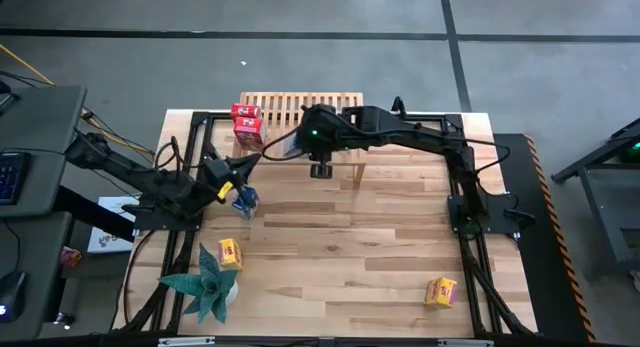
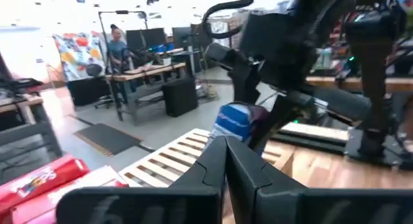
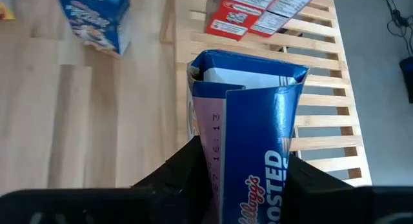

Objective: Stack cereal on shelf
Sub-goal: Put the right blue cereal box on the shelf

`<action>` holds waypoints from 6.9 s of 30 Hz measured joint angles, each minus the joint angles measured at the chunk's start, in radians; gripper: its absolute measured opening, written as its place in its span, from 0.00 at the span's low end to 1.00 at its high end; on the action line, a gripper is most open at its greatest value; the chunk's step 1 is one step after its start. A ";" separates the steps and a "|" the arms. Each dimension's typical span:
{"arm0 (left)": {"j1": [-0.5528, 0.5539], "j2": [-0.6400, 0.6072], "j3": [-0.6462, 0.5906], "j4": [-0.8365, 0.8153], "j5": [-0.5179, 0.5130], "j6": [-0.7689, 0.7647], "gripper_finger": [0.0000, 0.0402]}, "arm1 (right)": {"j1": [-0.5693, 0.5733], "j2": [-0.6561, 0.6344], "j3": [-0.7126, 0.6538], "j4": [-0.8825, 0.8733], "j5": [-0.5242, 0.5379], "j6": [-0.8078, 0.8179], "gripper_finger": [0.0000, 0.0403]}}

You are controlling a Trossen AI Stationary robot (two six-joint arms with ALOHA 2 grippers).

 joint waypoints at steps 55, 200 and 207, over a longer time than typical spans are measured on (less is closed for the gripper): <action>-0.025 0.006 0.000 -0.038 -0.043 0.034 0.00 | -0.129 0.005 -0.001 0.373 -0.216 -0.069 0.50; -0.095 0.006 0.000 -0.049 -0.065 0.035 0.00 | -0.151 -0.217 -1.091 1.681 -0.281 0.230 0.41; -0.094 0.006 0.000 -0.048 -0.065 0.043 0.00 | -0.150 -0.180 -1.034 1.677 -0.277 0.228 0.41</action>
